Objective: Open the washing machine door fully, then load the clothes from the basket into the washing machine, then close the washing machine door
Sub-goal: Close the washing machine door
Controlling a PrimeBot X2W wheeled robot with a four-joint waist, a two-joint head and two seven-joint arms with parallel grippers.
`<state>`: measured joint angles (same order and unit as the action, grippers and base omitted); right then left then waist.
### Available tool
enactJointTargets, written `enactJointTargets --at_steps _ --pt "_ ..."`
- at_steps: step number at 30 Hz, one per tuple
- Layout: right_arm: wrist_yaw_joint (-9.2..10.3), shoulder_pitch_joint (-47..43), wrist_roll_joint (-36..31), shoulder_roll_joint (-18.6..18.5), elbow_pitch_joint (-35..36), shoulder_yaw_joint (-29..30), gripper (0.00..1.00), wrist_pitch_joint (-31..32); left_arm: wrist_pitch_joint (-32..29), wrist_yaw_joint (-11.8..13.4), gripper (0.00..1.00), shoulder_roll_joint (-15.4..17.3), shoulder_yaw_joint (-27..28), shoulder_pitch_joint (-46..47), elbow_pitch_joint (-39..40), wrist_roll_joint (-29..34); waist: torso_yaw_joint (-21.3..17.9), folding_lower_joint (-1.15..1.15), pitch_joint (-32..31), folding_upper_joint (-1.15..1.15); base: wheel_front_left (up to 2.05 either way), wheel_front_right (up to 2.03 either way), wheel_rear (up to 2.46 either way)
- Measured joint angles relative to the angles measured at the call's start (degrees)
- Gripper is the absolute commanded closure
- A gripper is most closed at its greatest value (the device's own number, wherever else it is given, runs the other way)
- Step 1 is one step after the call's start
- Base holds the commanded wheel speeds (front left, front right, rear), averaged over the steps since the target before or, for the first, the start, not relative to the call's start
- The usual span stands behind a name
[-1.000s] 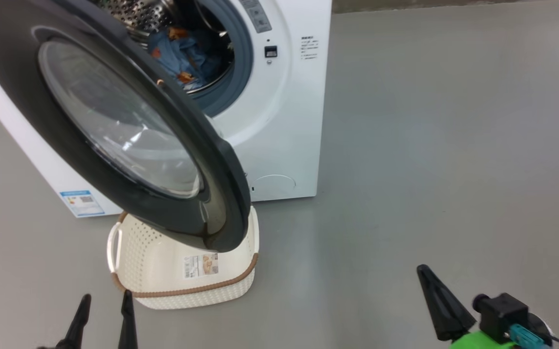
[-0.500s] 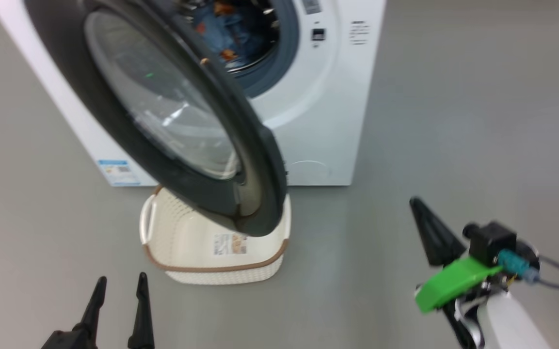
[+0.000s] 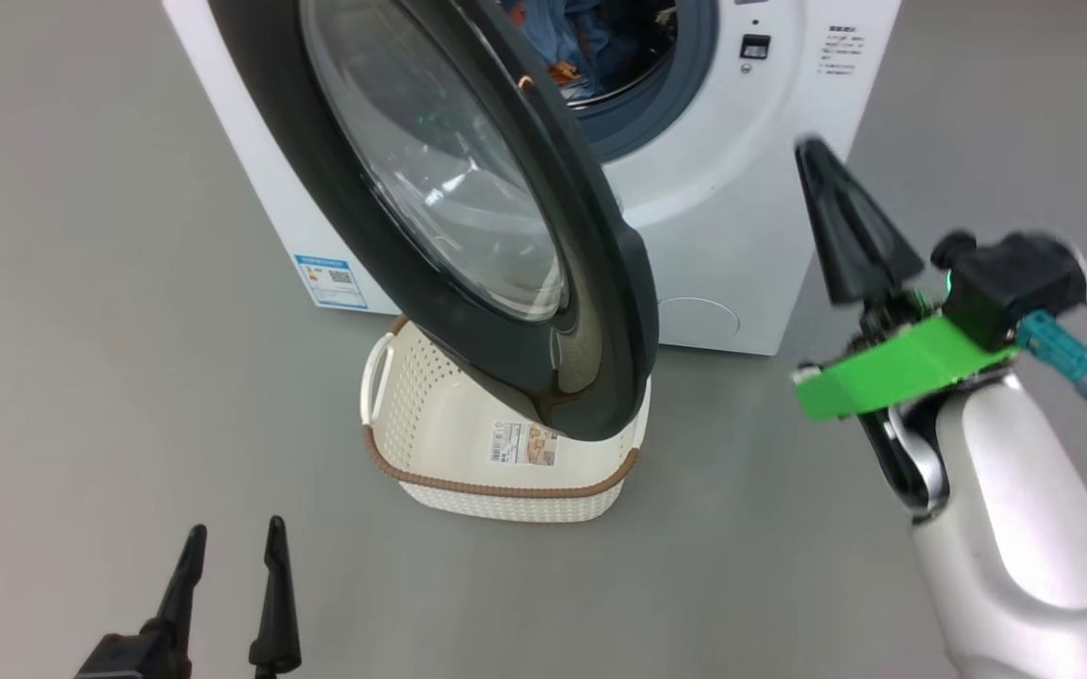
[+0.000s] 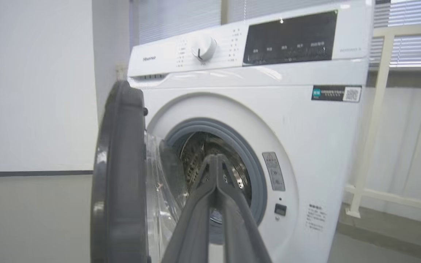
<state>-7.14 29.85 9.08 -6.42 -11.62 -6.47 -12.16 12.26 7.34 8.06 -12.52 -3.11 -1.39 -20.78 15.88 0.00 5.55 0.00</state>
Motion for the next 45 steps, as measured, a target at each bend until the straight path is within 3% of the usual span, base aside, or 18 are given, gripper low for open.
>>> enactJointTargets --at_steps 7,13,18,31,45 --pt "0.0 4.32 0.57 0.74 14.29 -7.82 1.0 4.08 0.43 0.05 0.0 0.45 0.25 0.43 0.4 0.02 1.34 0.0 0.49 0.0 0.0 0.0 0.0" --pt "0.0 3.43 4.31 1.54 19.16 -17.64 1.0 11.58 0.48 0.51 0.0 0.47 0.23 1.24 0.76 0.02 1.99 0.0 1.26 0.0 0.0 0.0 0.0" --pt "0.0 0.74 6.23 1.65 14.05 -20.94 1.0 14.63 0.53 0.51 0.0 0.37 0.2 1.59 0.8 0.01 2.39 0.0 1.96 0.0 0.0 0.0 0.0" --pt "0.0 4.11 8.27 1.62 -2.31 -20.76 1.0 11.99 1.34 0.49 0.0 -0.08 -0.22 3.26 0.43 0.01 2.9 0.0 3.47 0.0 0.0 0.0 0.0" --pt "-0.01 6.89 8.25 1.51 -7.69 -18.62 1.0 9.96 1.55 0.46 0.0 -0.54 -0.46 3.71 0.0 0.0 2.97 0.0 4.89 0.0 0.0 0.0 0.0"
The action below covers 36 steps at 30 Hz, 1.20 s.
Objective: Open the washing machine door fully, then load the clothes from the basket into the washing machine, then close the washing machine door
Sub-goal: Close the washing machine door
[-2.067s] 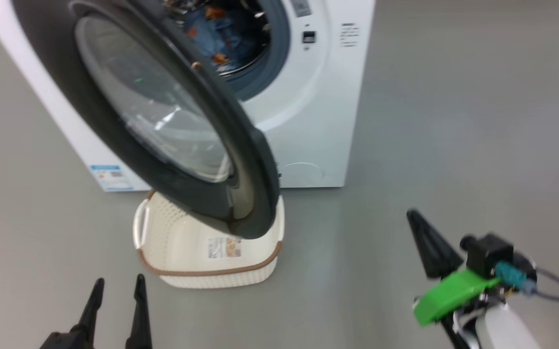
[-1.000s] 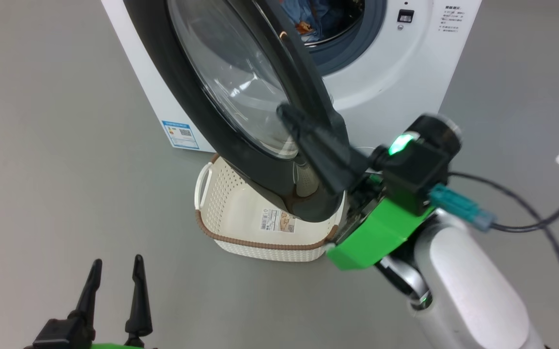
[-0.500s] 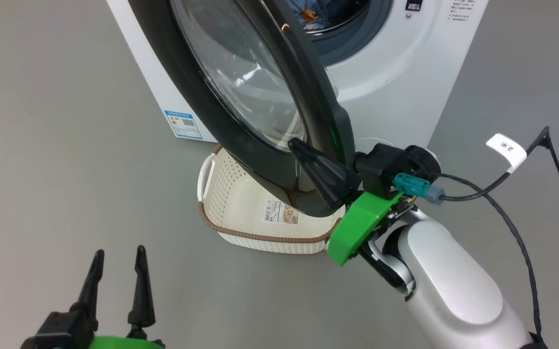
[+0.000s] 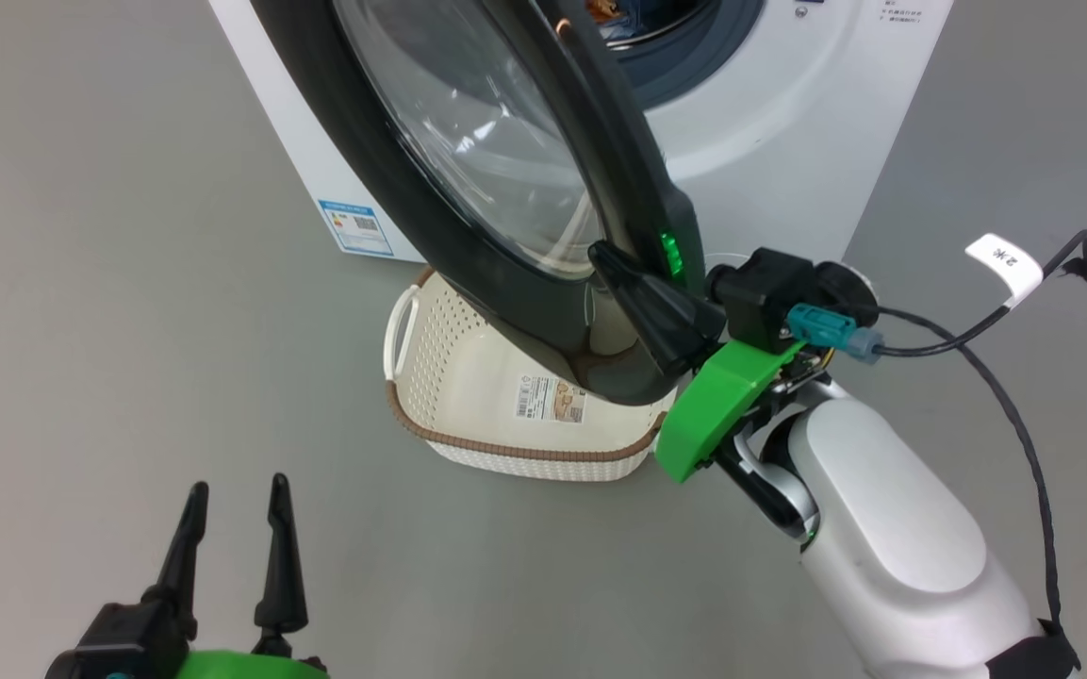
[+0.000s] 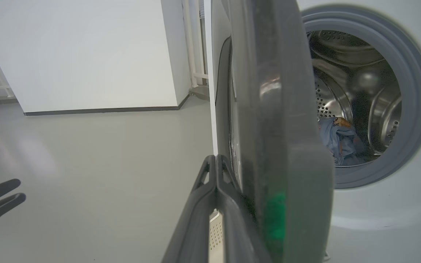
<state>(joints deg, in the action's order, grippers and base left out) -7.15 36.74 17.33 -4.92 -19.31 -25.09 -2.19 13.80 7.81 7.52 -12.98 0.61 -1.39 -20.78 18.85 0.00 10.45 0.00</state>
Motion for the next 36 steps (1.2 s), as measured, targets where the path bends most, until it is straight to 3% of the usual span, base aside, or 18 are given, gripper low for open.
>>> enactJointTargets --at_steps 8,17,36 --pt "-0.29 3.23 -1.01 -1.9 -1.29 3.37 1.0 0.66 0.49 -1.12 0.0 -0.99 -0.88 2.82 -0.54 -0.01 0.29 0.0 2.41 0.0 0.0 0.0 0.0" --pt "-0.29 13.92 -3.18 -5.84 -5.99 6.34 1.0 0.91 0.66 -3.13 0.0 -2.82 -1.76 6.88 -1.71 0.02 1.31 0.0 6.78 0.0 0.0 0.0 0.0" --pt "-0.29 36.84 -7.22 -11.39 -24.39 9.25 1.0 -4.6 0.67 -6.62 0.0 -5.75 -2.55 13.21 -2.32 -0.03 5.51 0.0 16.49 0.0 0.0 0.0 0.0"
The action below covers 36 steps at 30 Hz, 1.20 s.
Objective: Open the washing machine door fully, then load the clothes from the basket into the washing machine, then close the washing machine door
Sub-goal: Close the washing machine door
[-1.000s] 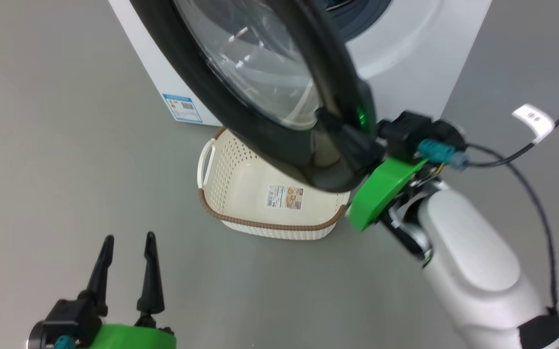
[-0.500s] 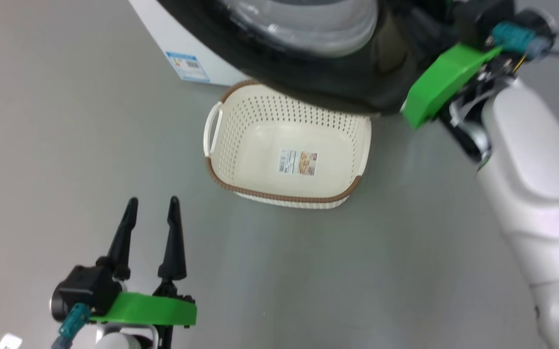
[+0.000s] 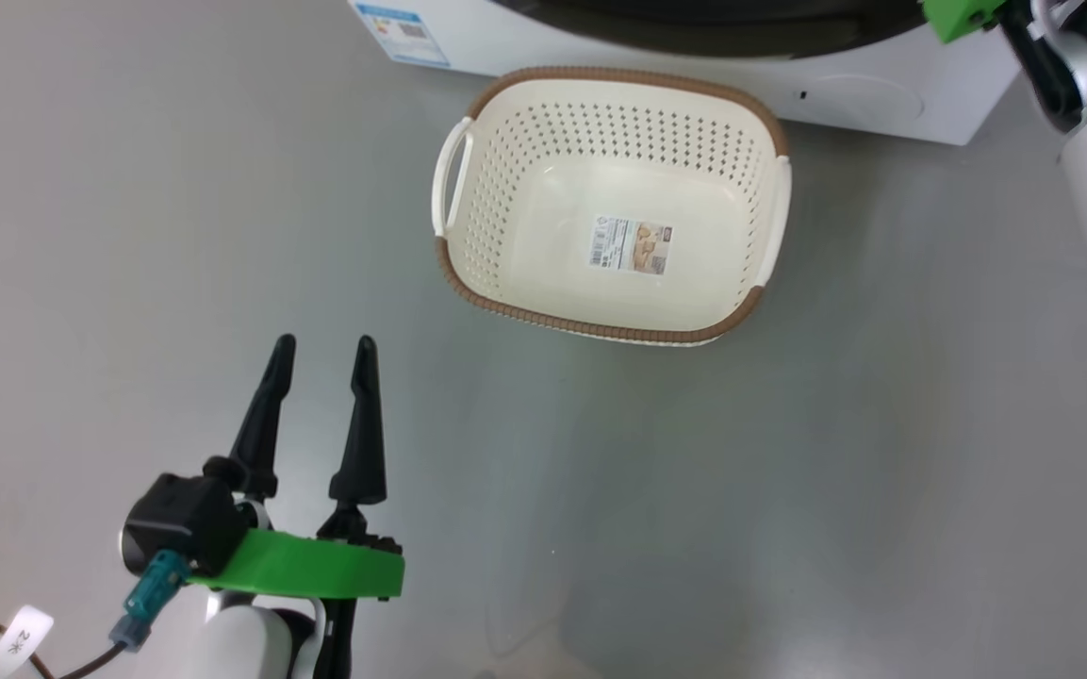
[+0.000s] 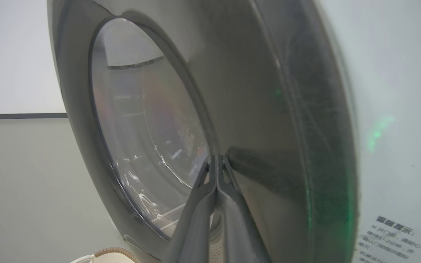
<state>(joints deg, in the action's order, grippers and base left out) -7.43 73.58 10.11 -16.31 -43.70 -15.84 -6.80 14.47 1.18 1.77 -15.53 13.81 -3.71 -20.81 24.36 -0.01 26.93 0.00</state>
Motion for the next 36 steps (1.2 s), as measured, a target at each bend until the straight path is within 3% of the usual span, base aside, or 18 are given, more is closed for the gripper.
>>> enactJointTargets --at_steps 13,22,27,36 --pt "-0.05 7.17 -3.04 -0.32 -10.65 3.15 1.0 -6.04 0.0 0.1 0.0 -0.04 -2.25 2.01 0.0 -2.33 1.7 0.0 1.99 0.0 0.0 0.0 0.0" --pt "-0.04 7.44 -3.26 0.54 -13.1 1.4 1.0 -7.51 0.0 0.16 0.0 -0.07 -2.5 2.01 -0.52 -2.55 1.43 0.0 0.83 0.0 0.0 0.0 0.0" --pt "-0.03 2.82 -0.78 1.46 -10.25 -0.93 1.0 -7.79 0.0 0.16 0.0 -0.07 -1.89 1.98 -0.71 -2.45 0.68 0.0 -0.54 0.0 0.0 0.0 0.0" --pt "-0.03 -14.5 4.39 1.36 3.66 -2.22 1.0 -7.93 0.0 0.07 0.0 -0.04 0.14 1.28 -1.15 0.6 -1.73 0.0 -3.87 0.0 0.0 0.0 0.0"
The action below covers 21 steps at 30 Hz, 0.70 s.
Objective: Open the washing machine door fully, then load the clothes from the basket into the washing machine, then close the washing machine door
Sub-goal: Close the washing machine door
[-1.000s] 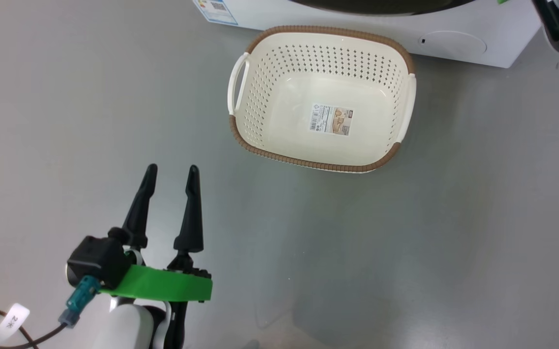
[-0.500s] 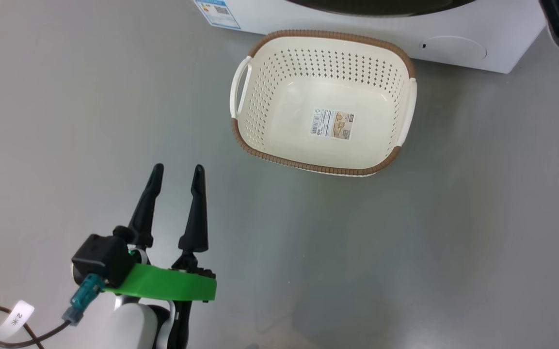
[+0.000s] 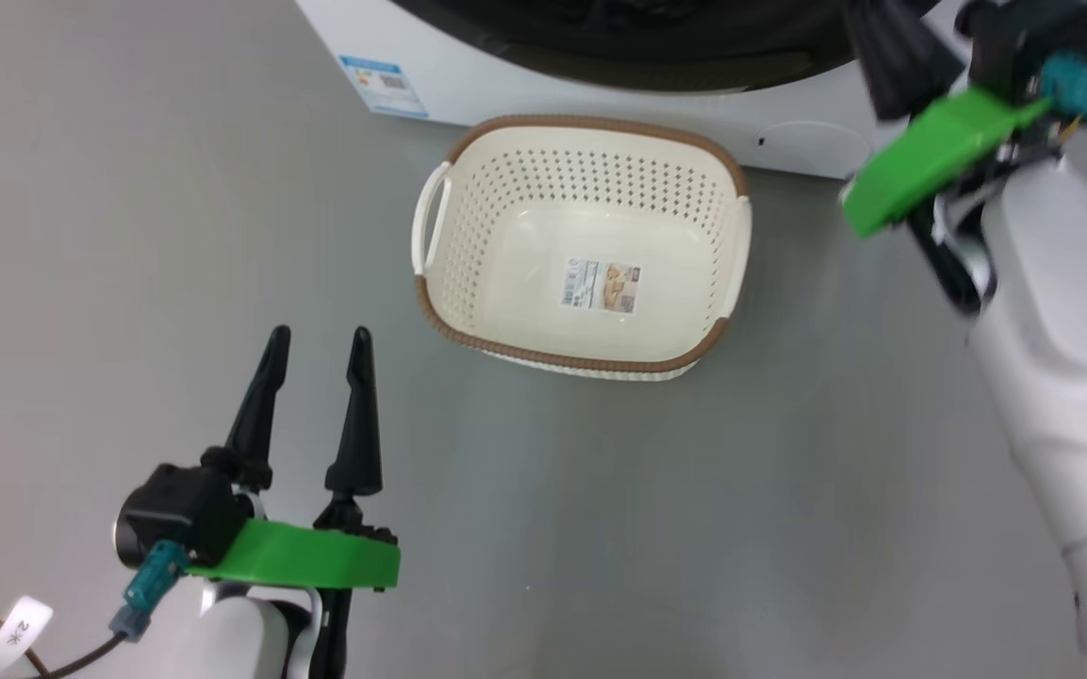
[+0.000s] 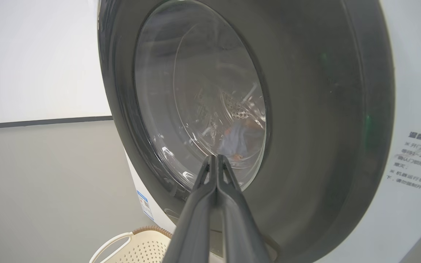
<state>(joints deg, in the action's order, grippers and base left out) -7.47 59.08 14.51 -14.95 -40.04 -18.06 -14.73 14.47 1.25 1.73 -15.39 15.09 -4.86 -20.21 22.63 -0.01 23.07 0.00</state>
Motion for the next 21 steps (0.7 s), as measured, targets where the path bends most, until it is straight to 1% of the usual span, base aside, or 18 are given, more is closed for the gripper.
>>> enactJointTargets --at_steps 3,4,6,7,8,11,16,21 --pt "0.0 -6.58 0.41 -0.03 5.13 0.98 1.0 0.0 0.0 -0.3 0.0 0.0 0.45 -1.08 -0.3 0.77 -1.22 0.0 -1.21 0.0 0.0 0.0 0.0" --pt "0.0 -8.64 0.4 -0.01 6.82 1.57 0.89 0.0 0.0 -0.55 0.0 0.0 0.63 -1.42 -0.43 1.11 -1.62 0.0 -1.66 0.0 0.0 0.0 0.0" --pt "0.0 -12.71 0.34 0.02 10.27 2.63 0.34 0.0 0.0 -0.58 0.0 0.01 1.1 -2.09 -0.66 1.53 -2.52 0.0 -2.55 0.0 0.0 0.0 0.0" --pt "0.0 -14.78 0.23 0.1 11.76 3.27 0.02 0.0 0.0 -0.66 0.0 0.02 1.33 -2.28 -0.85 1.74 -2.92 0.0 -3.04 0.0 0.0 0.0 0.0" --pt "0.0 -16.94 0.19 0.35 13.25 4.11 0.0 0.0 0.0 -1.01 0.0 0.04 1.6 -2.47 -0.97 2.11 -3.32 0.0 -3.58 0.0 0.0 0.0 0.0" --pt "0.0 -23.32 -0.35 1.44 17.25 6.92 0.0 0.25 0.0 -1.09 0.0 0.29 2.21 -3.44 -1.36 3.03 -4.5 0.0 -5.19 0.0 0.0 0.0 0.0" --pt "0.0 -32.68 -2.47 4.5 23.14 11.59 0.0 1.81 0.0 -1.51 0.0 1.41 2.54 -5.64 -2.41 3.44 -6.76 0.0 -7.87 0.0 0.0 0.0 0.0" --pt "0.0 -40.02 -4.35 7.72 27.98 14.39 0.0 3.71 -0.01 -1.49 0.0 2.35 2.86 -7.72 -3.19 3.44 -9.38 0.0 -10.57 0.0 0.0 0.0 0.0"
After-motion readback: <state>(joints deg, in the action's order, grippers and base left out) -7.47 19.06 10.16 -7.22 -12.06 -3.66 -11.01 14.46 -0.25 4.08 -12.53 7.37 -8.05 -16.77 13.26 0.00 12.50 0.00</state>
